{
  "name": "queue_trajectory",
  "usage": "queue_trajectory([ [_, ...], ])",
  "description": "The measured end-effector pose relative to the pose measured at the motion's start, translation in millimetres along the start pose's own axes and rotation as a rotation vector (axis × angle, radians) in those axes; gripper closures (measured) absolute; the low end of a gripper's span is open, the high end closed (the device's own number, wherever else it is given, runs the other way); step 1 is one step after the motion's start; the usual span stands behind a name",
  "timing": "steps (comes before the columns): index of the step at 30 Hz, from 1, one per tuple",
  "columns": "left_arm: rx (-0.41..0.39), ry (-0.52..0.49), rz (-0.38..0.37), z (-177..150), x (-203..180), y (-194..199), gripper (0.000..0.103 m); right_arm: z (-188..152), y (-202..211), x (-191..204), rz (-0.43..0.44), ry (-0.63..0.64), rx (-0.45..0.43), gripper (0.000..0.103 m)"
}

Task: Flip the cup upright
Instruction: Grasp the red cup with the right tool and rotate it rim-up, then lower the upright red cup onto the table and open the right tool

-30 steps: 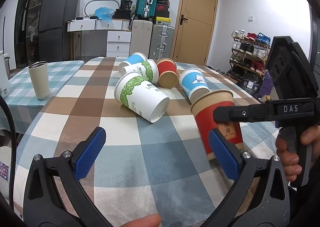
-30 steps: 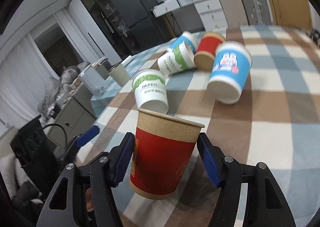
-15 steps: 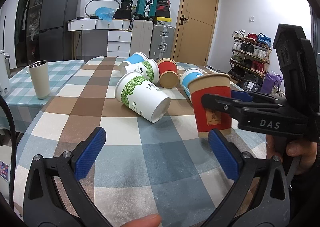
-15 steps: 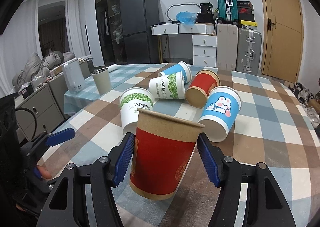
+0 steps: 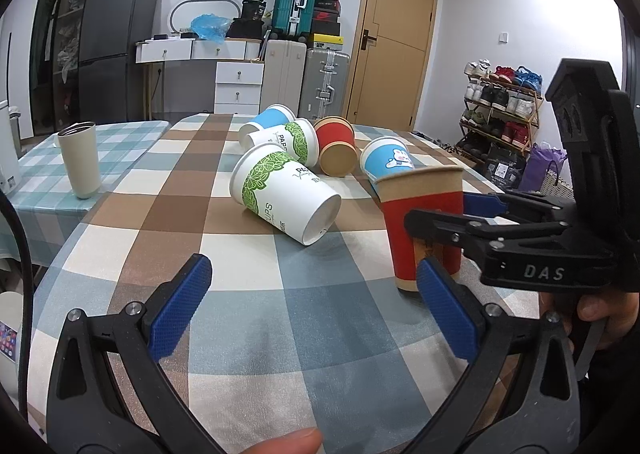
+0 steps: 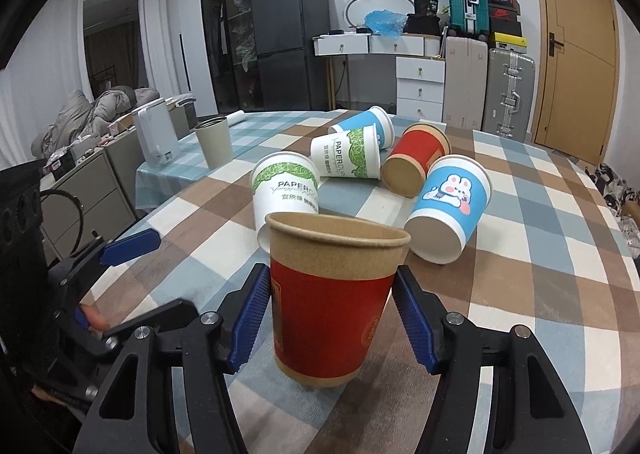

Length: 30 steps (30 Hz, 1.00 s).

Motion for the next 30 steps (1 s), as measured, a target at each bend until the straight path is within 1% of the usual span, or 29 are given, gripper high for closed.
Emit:
queue_trajectory([
  [6, 0.000, -0.001, 0.000, 0, 0, 0, 0.001, -17, 13, 3, 0.036, -0.001, 0.013, 0.040],
  [10, 0.000, 0.000, -0.001, 0, 1, 0, 0.001, -27, 18, 8, 0.043, 0.025, 0.022, 0.042],
  [16, 0.000, -0.002, 0.000, 0, 0, 0, 0.001, -22, 14, 10, -0.001, 0.059, 0.011, 0.042],
  [22, -0.001, -0.002, 0.000, -1, -1, 1, 0.001, -15, 1, 14, -0.010, 0.078, 0.019, 0.042],
  [27, -0.002, -0.004, 0.000, -1, 0, 0, 0.001, -17, 1, 16, 0.005, 0.090, 0.020, 0.039],
  [29, -0.003, -0.004, -0.001, -1, -1, 1, 0.001, -18, 2, 14, 0.019, 0.081, 0.020, 0.035],
  [30, -0.003, -0.004, 0.000, 0, 0, 0, 0.001, -20, 3, 12, 0.024, 0.074, 0.017, 0.028],
])
Point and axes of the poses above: each gripper's, at about its wrist camera, not at the fingertips, and y roughly against the way its jaws point, x to its left, z to its top, the point moved 8 cm from there along -y, roughly the way its jaws point, and after that the axes turned 13 degrees about y, right-handed, at the moved point
